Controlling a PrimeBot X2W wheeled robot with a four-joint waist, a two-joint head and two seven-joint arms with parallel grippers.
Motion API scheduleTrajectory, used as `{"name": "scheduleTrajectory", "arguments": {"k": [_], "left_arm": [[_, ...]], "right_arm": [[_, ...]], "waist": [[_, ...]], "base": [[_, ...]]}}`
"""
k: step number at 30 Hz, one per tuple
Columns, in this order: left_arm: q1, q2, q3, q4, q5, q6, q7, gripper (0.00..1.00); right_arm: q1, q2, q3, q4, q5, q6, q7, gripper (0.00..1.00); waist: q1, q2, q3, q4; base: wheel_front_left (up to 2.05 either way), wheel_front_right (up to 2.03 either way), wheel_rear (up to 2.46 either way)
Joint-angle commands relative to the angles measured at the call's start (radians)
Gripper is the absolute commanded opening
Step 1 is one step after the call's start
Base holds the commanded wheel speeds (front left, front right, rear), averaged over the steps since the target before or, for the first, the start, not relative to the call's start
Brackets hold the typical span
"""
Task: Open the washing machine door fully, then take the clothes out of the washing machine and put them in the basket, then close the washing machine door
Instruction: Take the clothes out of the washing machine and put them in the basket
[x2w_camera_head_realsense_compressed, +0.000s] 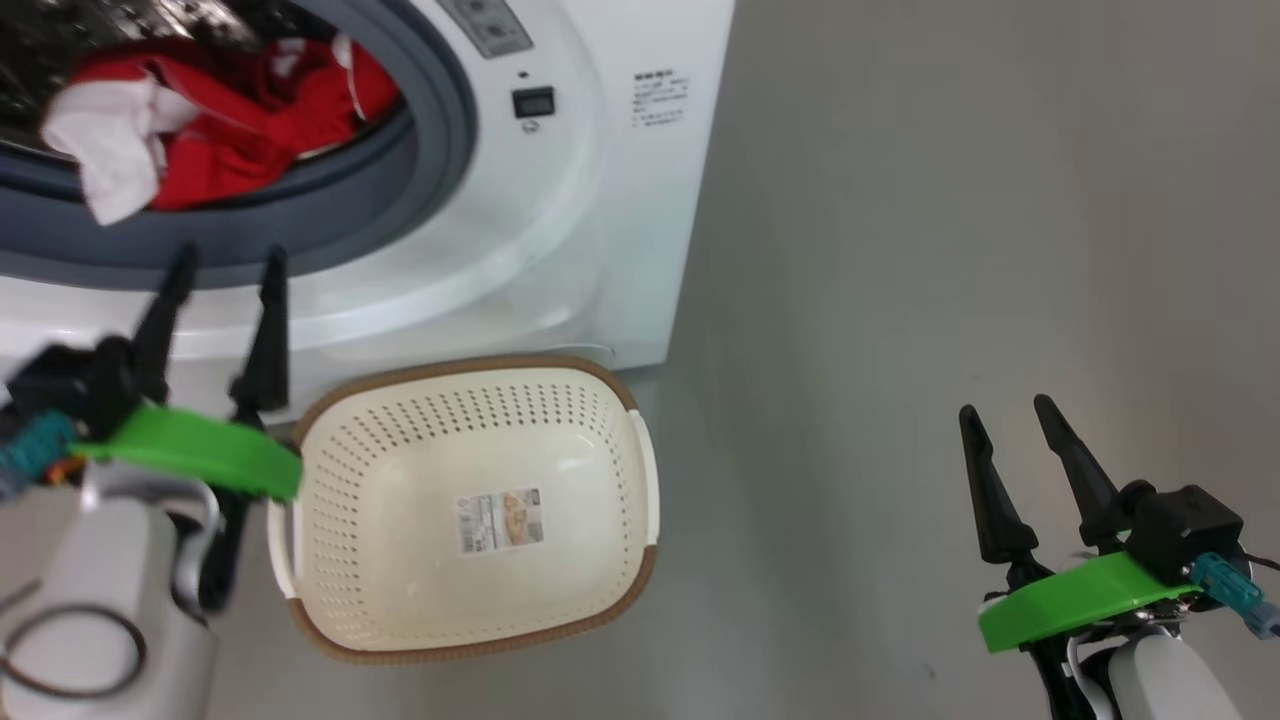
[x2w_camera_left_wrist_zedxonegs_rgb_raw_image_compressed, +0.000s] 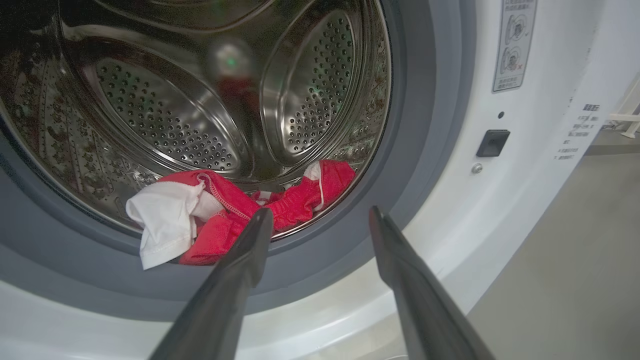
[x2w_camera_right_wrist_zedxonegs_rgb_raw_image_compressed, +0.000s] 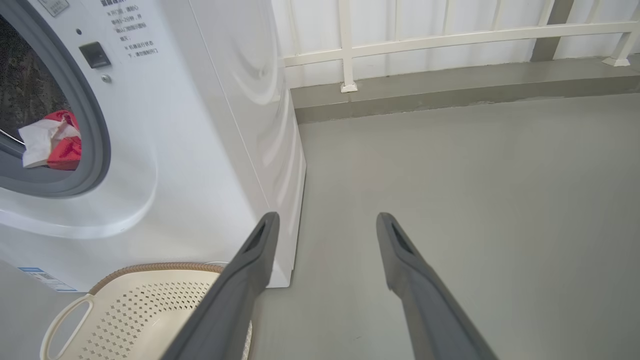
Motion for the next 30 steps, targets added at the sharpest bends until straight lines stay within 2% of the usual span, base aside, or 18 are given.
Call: {"name": "scheduleTrajectory", "arguments": {"k": [1, 15, 30], "left_arm": [[-0.08, 0.056, 0.03, 0.03, 0.02, -0.006, -0.005, 1.0], [-0.363, 0.168, -0.02, 0.338, 0.099, -0.006, -0.005, 1.0], [-0.516, 0.256, -0.029, 0.467, 0.189, -0.001, -0.005, 1.0]], "right_arm": [[-0.027, 0.0, 0.031, -0.028, -0.002, 0.005, -0.009, 1.0], [-0.092, 0.001, 0.117, -0.031, 0.062, 0.005, -0.009, 1.0], [-0.115, 0.001, 0.171, -0.047, 0.088, 0.005, -0.009, 1.0]], "waist": [[0.0, -0.0001, 0.072, -0.059], [0.0, -0.0001, 0.175, -0.145], [0.0, -0.0001, 0.243, -0.216]], "base": [[0.0, 0.0, 0.0], [0.0, 0.0, 0.0], [0.0, 0.0, 0.0]]}}
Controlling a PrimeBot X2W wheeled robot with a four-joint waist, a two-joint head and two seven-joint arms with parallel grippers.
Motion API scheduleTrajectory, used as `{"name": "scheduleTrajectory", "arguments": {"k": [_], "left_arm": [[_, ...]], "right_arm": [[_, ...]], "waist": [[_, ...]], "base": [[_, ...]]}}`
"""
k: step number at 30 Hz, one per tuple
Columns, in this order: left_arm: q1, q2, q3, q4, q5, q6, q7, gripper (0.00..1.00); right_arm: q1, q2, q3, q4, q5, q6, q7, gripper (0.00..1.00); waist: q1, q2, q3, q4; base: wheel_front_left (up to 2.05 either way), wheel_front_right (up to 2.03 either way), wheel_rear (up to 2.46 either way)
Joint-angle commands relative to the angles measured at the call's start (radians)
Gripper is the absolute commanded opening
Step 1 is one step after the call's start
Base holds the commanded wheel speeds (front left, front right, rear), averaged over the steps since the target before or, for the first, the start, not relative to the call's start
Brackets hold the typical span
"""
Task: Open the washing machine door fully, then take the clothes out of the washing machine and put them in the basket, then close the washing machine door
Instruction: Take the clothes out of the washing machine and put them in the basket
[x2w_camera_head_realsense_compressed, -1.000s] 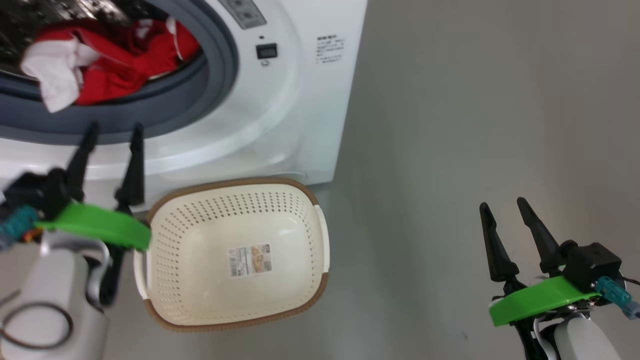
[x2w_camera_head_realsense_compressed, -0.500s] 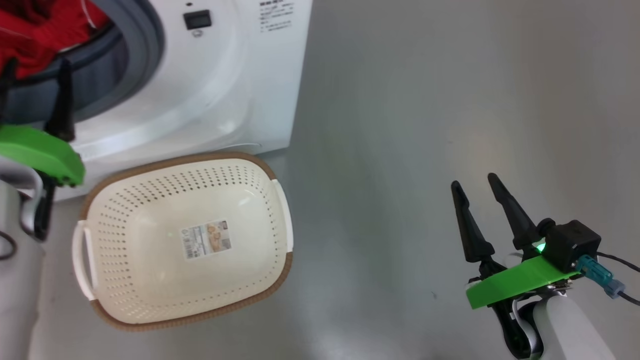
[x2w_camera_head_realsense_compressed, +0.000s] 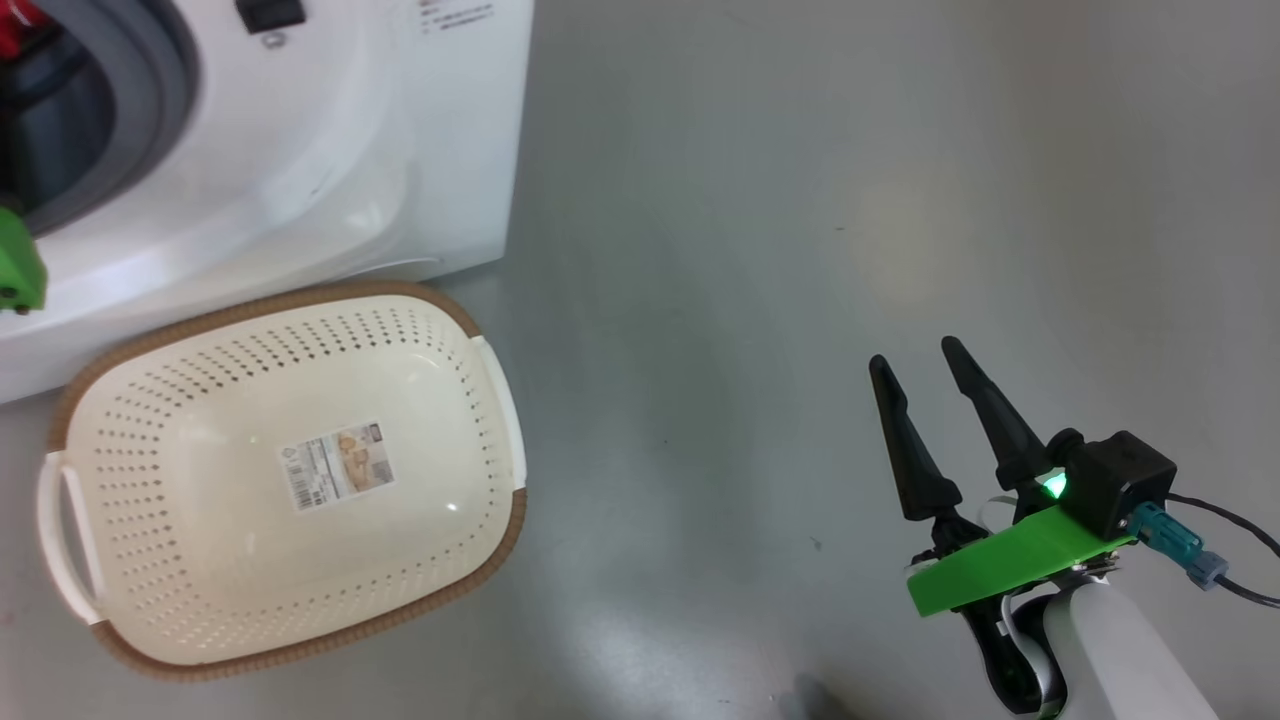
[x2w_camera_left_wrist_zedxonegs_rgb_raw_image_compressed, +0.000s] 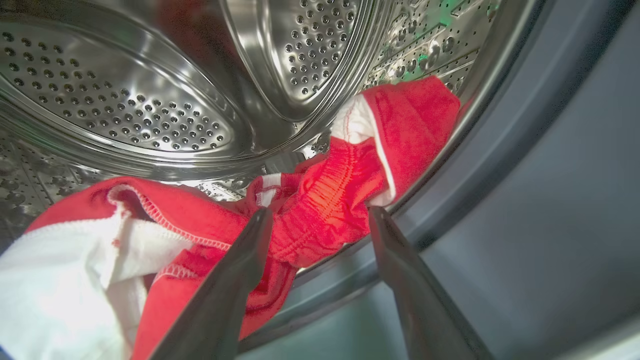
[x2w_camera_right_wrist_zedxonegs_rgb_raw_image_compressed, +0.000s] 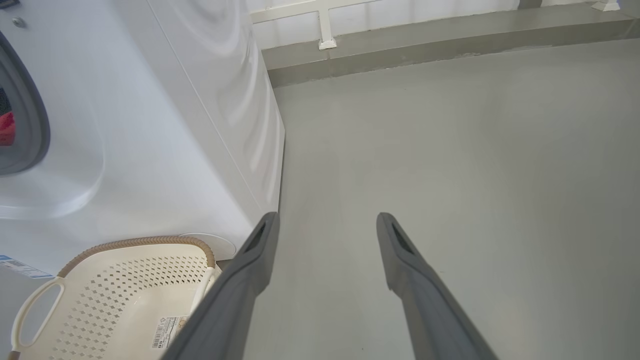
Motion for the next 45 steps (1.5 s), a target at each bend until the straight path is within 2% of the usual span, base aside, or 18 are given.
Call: {"name": "scheduleTrajectory", "arguments": {"k": [1, 14, 23, 24, 25, 27, 37, 45], "left_arm": [[-0.024, 0.064, 0.022, -0.007, 0.013, -0.001, -0.005, 1.0], [-0.089, 0.112, 0.008, 0.058, 0.068, 0.02, -0.005, 1.0], [-0.113, 0.116, 0.003, 0.087, 0.077, 0.033, -0.005, 1.0], [-0.113, 0.116, 0.002, 0.09, 0.078, 0.034, -0.005, 0.93], [-0.114, 0.115, 0.0, 0.093, 0.078, 0.034, -0.005, 0.69], [-0.116, 0.112, -0.001, 0.096, 0.077, 0.034, -0.005, 0.0], [-0.088, 0.068, 0.03, 0.047, 0.038, 0.033, -0.005, 0.0], [0.018, -0.001, 0.109, -0.042, -0.032, 0.018, -0.005, 0.0]], "right_arm": [[-0.01, -0.001, 0.024, -0.025, 0.008, 0.005, -0.006, 1.0], [-0.007, -0.001, 0.062, -0.045, 0.015, 0.005, -0.006, 1.0], [-0.005, -0.001, 0.073, -0.051, 0.023, 0.005, -0.006, 1.0], [-0.005, -0.001, 0.074, -0.051, 0.024, 0.005, -0.006, 1.0], [-0.004, -0.001, 0.074, -0.052, 0.024, 0.005, -0.006, 1.0], [-0.005, -0.001, 0.074, -0.054, 0.024, 0.005, -0.006, 1.0], [-0.011, -0.001, 0.055, -0.049, 0.011, 0.005, -0.006, 1.0], [-0.01, -0.001, 0.031, -0.038, -0.016, 0.005, -0.006, 1.0]], "waist": [[-0.0001, -0.0001, 0.013, -0.017], [-0.0001, -0.0001, 0.046, -0.06], [-0.0001, -0.0001, 0.054, -0.067], [-0.0001, -0.0001, 0.053, -0.067], [-0.0001, -0.0001, 0.053, -0.067], [-0.0001, -0.0001, 0.052, -0.064], [-0.0001, -0.0001, 0.032, -0.027], [-0.0001, -0.0001, -0.005, 0.022]], "base": [[0.0, 0.0, 0.0], [0.0, 0.0, 0.0], [0.0, 0.0, 0.0], [0.0, 0.0, 0.0], [0.0, 0.0, 0.0], [0.0, 0.0, 0.0], [0.0, 0.0, 0.0], [0.0, 0.0, 0.0]]}}
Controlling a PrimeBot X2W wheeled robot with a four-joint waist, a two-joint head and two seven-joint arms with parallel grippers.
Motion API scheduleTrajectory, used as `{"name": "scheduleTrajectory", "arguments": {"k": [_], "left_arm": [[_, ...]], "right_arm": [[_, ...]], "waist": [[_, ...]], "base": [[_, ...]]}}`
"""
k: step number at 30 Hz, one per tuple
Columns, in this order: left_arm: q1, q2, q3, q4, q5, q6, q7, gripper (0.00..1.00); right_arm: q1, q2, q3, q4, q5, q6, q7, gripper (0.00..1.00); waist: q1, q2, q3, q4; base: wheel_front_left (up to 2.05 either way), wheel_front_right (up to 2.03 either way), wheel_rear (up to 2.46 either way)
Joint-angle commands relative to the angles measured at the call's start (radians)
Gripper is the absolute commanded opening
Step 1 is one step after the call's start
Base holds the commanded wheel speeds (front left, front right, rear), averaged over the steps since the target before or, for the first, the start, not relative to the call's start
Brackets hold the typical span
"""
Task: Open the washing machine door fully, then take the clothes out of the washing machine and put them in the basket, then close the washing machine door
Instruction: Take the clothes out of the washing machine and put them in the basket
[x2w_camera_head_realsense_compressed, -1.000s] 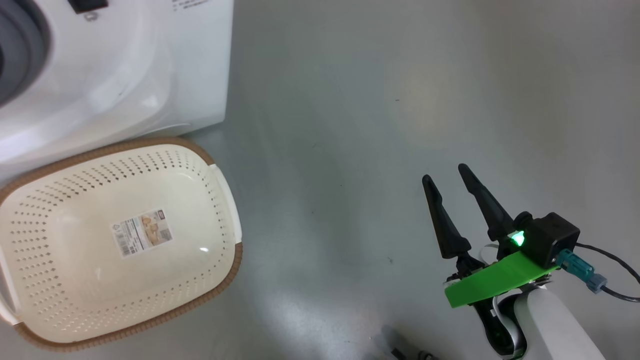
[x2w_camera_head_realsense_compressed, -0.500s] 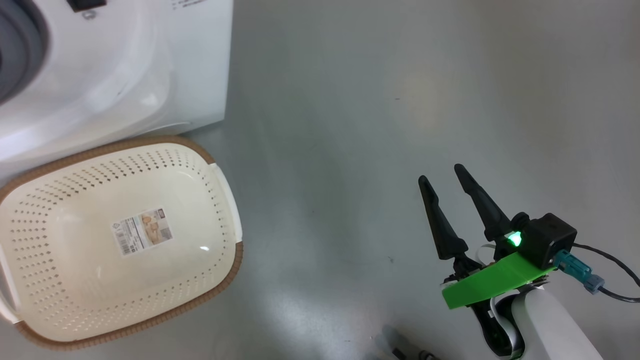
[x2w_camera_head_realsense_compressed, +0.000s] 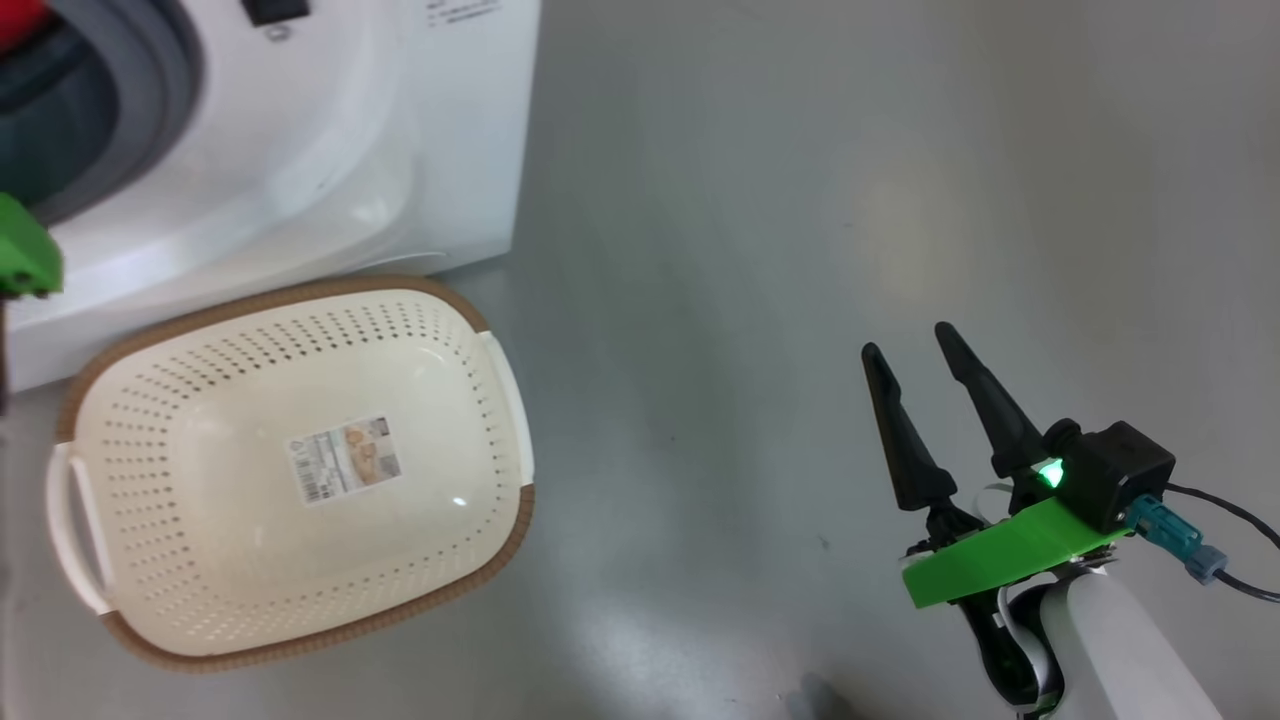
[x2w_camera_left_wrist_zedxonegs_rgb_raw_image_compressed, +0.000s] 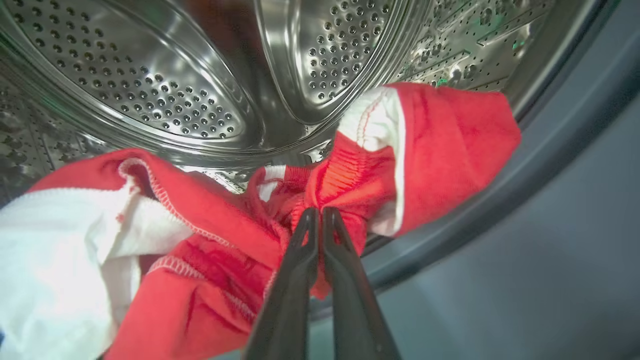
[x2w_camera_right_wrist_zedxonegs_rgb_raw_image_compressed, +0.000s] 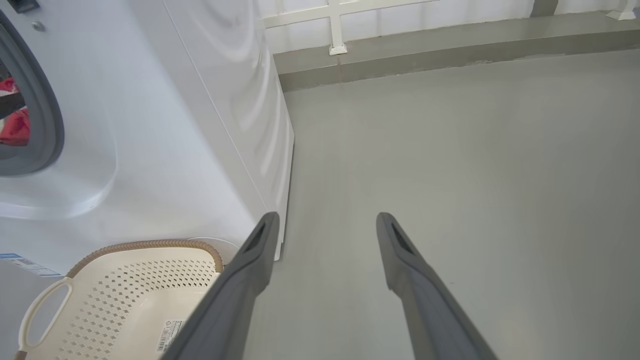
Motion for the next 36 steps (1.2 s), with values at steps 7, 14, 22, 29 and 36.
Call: {"name": "scheduleTrajectory", "arguments": {"k": [7, 14, 22, 29, 36], "left_arm": [[0.112, -0.029, 0.098, -0.113, -0.055, -0.024, -0.005, 0.0], [0.201, -0.107, 0.163, -0.225, -0.107, -0.03, -0.005, 0.0], [0.309, -0.157, 0.192, -0.36, -0.189, -0.03, -0.005, 0.0], [0.44, -0.2, 0.205, -0.518, -0.22, -0.03, -0.005, 0.0], [0.579, -0.245, 0.229, -0.69, -0.234, -0.03, -0.005, 0.0]], "right_arm": [[0.004, -0.003, -0.01, -0.006, -0.034, 0.005, -0.006, 1.0], [0.021, -0.003, -0.041, -0.002, -0.051, 0.005, -0.006, 1.0], [0.036, -0.003, -0.072, -0.007, -0.059, 0.005, -0.006, 1.0], [0.055, -0.003, -0.103, -0.012, -0.063, 0.005, -0.006, 1.0], [0.073, -0.003, -0.116, -0.013, -0.061, 0.005, -0.006, 1.0]], "waist": [[-0.0001, 0.0, -0.047, 0.064], [-0.0001, 0.0, -0.085, 0.111], [-0.0001, 0.0, -0.115, 0.138], [-0.0001, 0.0, -0.137, 0.162], [-0.0001, 0.0, -0.162, 0.175]], "base": [[0.0, 0.0, 0.0], [0.0, 0.0, 0.0], [0.0, 0.0, 0.0], [0.0, 0.0, 0.0], [0.0, 0.0, 0.0]]}}
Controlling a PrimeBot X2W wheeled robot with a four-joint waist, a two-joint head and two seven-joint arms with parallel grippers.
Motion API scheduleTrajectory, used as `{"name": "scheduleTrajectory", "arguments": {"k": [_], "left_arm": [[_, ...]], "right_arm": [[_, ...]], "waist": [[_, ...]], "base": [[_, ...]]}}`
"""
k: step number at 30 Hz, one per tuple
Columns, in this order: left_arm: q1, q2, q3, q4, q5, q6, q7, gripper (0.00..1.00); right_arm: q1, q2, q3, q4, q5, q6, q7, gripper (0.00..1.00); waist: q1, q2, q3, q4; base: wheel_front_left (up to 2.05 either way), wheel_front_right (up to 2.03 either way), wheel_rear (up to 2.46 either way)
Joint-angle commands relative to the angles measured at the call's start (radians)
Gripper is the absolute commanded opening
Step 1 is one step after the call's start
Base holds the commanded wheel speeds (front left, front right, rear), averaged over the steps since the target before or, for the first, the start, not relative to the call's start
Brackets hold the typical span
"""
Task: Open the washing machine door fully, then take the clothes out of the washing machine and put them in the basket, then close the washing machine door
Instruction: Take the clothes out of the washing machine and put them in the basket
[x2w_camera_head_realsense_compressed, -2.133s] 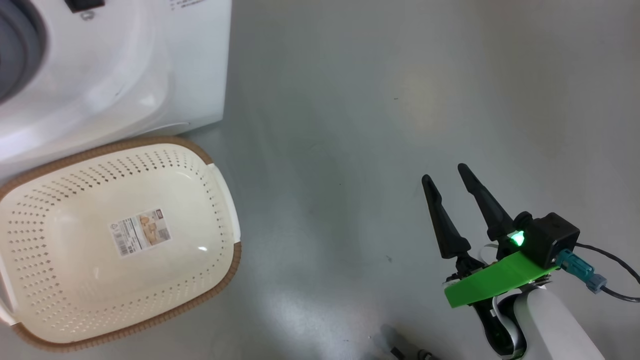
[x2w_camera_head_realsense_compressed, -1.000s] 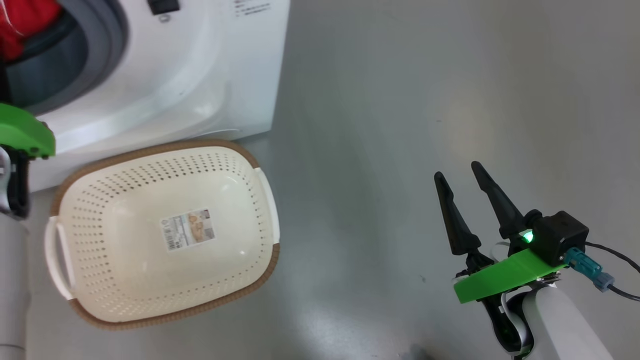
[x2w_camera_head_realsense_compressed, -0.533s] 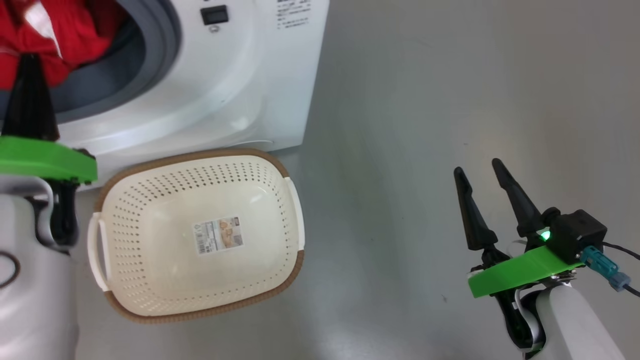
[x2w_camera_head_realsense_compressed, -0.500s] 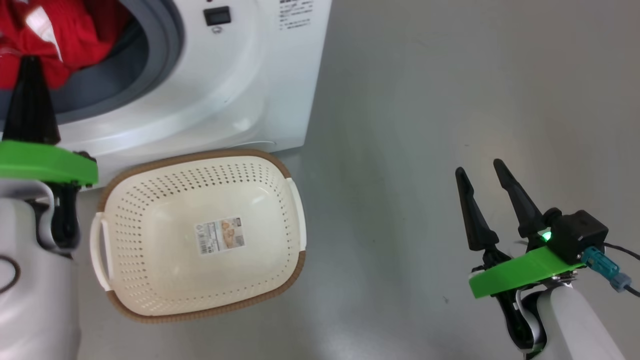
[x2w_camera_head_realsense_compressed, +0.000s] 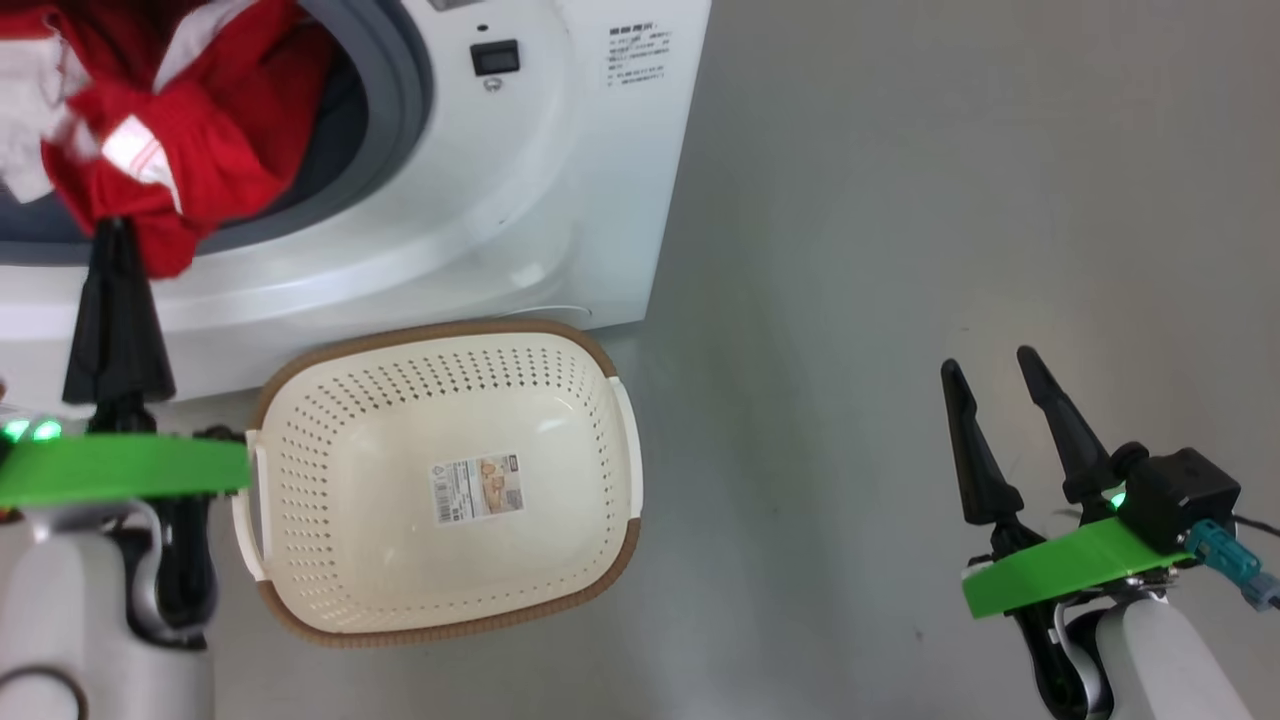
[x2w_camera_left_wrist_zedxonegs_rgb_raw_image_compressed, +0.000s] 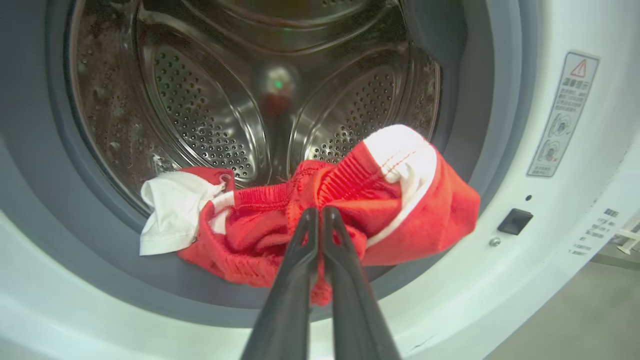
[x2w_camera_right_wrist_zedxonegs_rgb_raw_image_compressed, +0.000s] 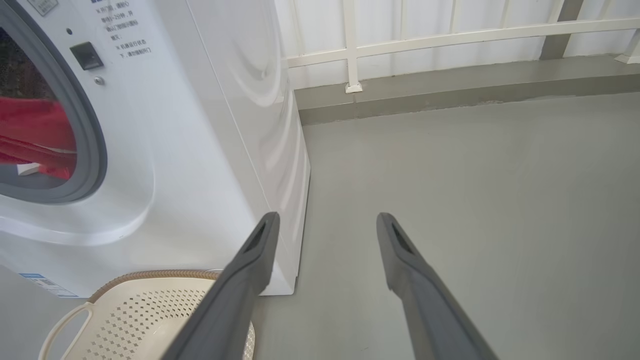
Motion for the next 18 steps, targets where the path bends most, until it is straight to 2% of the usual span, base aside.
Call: {"name": "scheduleTrajectory", "arguments": {"k": [1, 11, 18], "left_arm": [[0.034, 0.021, 0.04, -0.057, -0.011, -0.006, -0.005, 0.0], [0.17, -0.027, 0.111, -0.335, -0.007, -0.006, -0.005, 0.0], [0.203, -0.037, 0.074, -0.344, 0.043, -0.006, -0.005, 0.0]], "right_arm": [[0.019, -0.002, 0.019, -0.024, -0.002, 0.005, -0.006, 1.0], [0.035, -0.002, 0.003, -0.031, -0.003, 0.005, -0.006, 1.0], [0.033, -0.002, -0.001, -0.032, -0.001, 0.005, -0.006, 1.0]], "waist": [[0.0, 0.0, -0.008, 0.004], [0.0, 0.0, -0.026, 0.01], [0.0, 0.0, -0.017, 0.009]], "base": [[0.0, 0.0, 0.0], [0.0, 0.0, 0.0], [0.0, 0.0, 0.0]]}}
